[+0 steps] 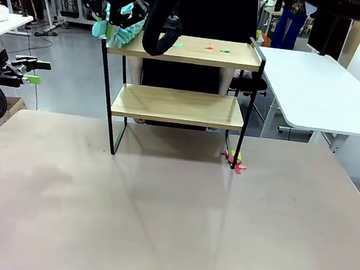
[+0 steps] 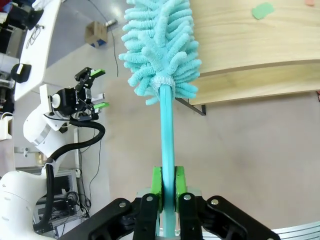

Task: Clean the shelf.
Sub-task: Clean the specific section of the Shelf indicated by the human with the Duster.

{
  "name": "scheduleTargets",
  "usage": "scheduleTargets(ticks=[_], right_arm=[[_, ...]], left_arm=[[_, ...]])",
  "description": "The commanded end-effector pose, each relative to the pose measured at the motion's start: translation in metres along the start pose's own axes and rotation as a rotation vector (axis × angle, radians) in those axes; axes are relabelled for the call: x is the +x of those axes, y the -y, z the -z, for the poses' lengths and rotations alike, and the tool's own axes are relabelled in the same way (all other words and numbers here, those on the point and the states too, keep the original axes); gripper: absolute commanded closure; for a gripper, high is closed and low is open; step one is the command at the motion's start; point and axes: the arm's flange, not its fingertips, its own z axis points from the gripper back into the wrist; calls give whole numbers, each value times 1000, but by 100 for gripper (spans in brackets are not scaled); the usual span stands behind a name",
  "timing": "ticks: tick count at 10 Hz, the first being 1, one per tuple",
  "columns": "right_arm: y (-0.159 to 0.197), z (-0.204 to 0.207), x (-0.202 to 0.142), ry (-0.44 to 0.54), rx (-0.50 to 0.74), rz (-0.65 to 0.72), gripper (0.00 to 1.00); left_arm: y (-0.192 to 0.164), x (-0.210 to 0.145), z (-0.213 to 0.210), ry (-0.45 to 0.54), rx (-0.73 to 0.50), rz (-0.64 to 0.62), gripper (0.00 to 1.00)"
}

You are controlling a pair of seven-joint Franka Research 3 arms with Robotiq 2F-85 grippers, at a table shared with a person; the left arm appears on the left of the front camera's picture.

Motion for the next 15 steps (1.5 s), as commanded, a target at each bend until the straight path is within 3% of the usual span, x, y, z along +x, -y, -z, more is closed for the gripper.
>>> scheduleTargets(ticks=[1,3,4,9,15], right_arm=[[2,-1,-2,-9,-17,40,87],[1,4,-2,-37,-64,21,87],[2,4,-1,-9,-12,6,87],[2,6,-2,-14,-24,5,87],[90,-30,20,-118,-62,-10,87]], left_arm=[[2,4,0,2,1,5,0],[2,4,0,2,1,5,0],[2,4,0,2,1,5,0],[2,4,0,2,1,5,0],[2,4,0,2,1,5,0]])
